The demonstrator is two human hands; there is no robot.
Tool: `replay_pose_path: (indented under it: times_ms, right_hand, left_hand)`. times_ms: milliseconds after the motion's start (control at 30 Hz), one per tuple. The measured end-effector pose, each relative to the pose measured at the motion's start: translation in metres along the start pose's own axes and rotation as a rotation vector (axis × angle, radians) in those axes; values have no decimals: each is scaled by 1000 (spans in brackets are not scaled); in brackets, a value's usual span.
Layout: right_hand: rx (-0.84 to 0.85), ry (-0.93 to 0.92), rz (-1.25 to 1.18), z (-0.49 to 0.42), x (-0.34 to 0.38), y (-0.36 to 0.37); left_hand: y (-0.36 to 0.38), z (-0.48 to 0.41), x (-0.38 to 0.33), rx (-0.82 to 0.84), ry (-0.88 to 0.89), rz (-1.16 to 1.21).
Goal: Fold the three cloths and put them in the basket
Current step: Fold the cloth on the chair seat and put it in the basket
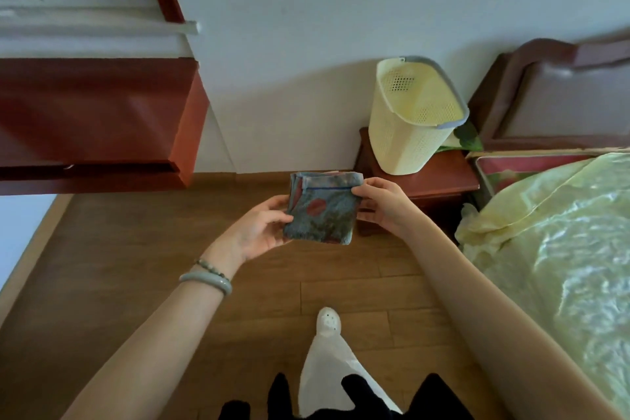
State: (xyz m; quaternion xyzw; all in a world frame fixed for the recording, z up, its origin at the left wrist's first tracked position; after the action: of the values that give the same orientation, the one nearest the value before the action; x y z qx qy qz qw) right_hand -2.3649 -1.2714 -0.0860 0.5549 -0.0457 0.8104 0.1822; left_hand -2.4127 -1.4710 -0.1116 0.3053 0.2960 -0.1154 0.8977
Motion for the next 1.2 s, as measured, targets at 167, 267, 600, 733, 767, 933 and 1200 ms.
replay_pose_path:
  times_ms: [167, 267, 600, 733, 767, 933, 1200]
  right_hand:
    - [-15, 9, -39, -81, 38, -40]
    - [-34, 12, -68, -124, 58, -61]
    - [-246, -3, -154, -235, 106, -118]
    - [-383, -9, -191, -276, 118, -140]
    - [-412, -9, -215, -285, 121, -144]
    - [-544, -9, -285, -322, 134, -164]
    - [-707, 18, -372, -359, 129, -222]
  left_hand:
    - [26, -79, -65, 66, -42, -16]
    - [40, -119, -102, 97, -68, -17]
    - [69, -257, -208, 190, -181, -191]
    - [84, -317, -255, 250, -247, -302]
    - [88, -330, -267, 267, -265, -341]
    - [111, -387, -313, 300, -332, -481]
    - [170, -471, -331, 355, -442, -629]
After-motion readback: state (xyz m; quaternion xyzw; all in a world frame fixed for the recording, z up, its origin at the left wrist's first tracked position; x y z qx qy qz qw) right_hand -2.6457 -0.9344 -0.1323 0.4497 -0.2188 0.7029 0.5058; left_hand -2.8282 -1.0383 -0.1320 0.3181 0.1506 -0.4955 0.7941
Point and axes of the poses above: each hand's wrist, its own z-axis away from the middle knuckle, its own y-axis out of the palm, x = y × z, the point moved 8 cm from there along -z, towards the middle knuckle, and after that the axes turned 8 degrees about -y, right-handed, at the moved point
